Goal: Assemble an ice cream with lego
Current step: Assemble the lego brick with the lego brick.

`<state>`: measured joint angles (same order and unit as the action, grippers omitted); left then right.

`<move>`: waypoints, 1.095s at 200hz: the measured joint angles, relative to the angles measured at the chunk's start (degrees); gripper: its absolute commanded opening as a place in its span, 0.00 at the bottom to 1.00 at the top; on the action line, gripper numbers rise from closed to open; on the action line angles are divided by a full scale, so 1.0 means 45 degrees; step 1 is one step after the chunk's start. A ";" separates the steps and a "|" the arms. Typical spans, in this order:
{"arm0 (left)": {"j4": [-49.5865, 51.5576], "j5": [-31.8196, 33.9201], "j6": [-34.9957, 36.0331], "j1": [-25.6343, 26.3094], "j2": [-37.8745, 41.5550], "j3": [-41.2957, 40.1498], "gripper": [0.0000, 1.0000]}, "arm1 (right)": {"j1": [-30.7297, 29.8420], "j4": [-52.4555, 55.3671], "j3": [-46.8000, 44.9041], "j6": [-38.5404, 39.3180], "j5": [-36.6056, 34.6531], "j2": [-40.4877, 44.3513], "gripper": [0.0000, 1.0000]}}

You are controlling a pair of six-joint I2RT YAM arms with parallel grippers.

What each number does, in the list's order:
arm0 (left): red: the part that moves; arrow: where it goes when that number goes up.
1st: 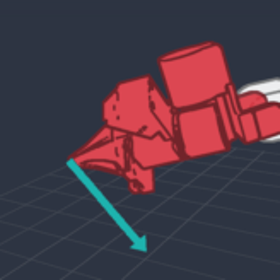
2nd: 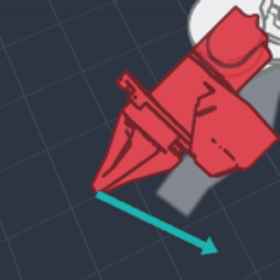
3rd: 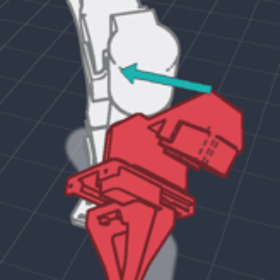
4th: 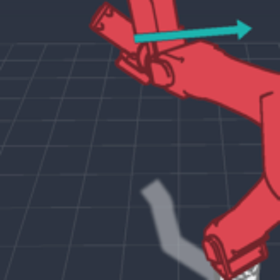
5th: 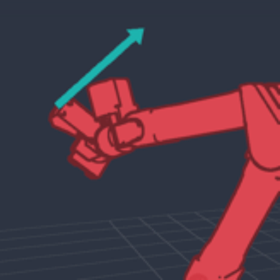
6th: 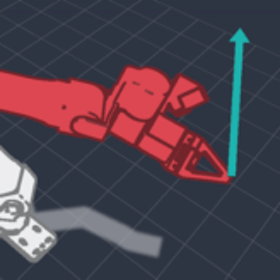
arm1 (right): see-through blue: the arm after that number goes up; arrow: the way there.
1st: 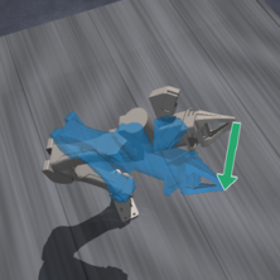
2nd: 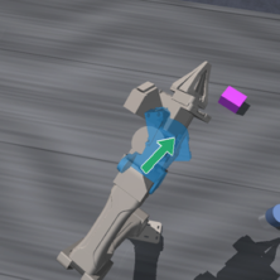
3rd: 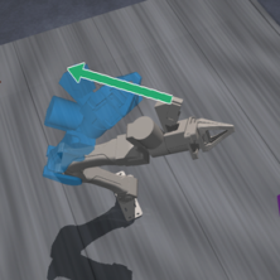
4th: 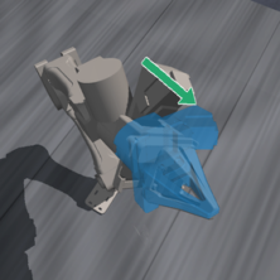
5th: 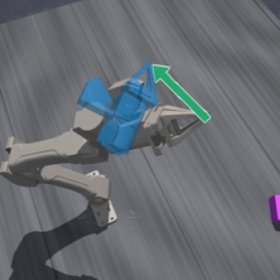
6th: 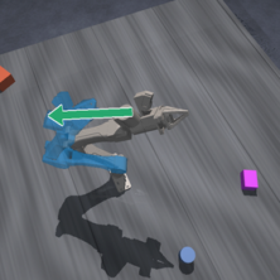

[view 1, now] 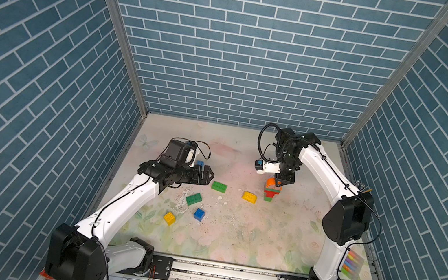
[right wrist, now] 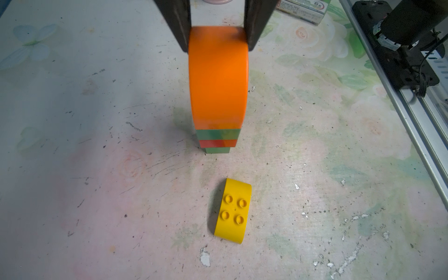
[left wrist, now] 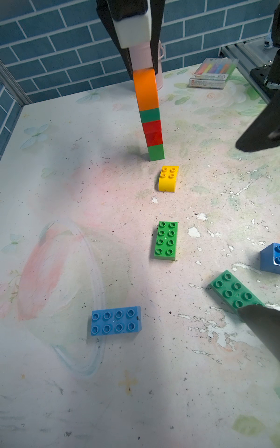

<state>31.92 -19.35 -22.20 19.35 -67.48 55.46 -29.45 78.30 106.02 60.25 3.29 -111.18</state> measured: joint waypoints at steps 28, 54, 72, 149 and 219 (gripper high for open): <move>0.0015 0.0000 0.0010 -0.0024 0.0000 0.0000 0.99 | 0.0010 0.0117 0.0097 -0.0068 0.0053 -0.0117 0.00; 0.0068 -0.0005 0.0005 -0.0073 0.0000 0.0000 1.00 | 0.0058 0.0121 0.0068 -0.0102 0.0160 -0.0146 0.00; 0.0087 0.0000 0.0015 -0.0083 0.0000 0.0000 1.00 | 0.0068 0.0107 0.0044 -0.0112 0.0194 -0.0151 0.00; 0.0092 0.0000 0.0029 -0.0146 -0.0005 -0.0024 1.00 | 0.0155 0.0053 -0.0039 -0.0325 0.0427 -0.0155 0.00; 0.0078 0.0000 0.0029 -0.0160 -0.0005 -0.0029 1.00 | 0.0369 0.0044 -0.0083 -0.0427 0.0908 -0.0160 0.00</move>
<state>32.27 -19.35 -22.06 18.63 -67.51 55.33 -27.79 78.50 105.65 58.33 7.38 -111.90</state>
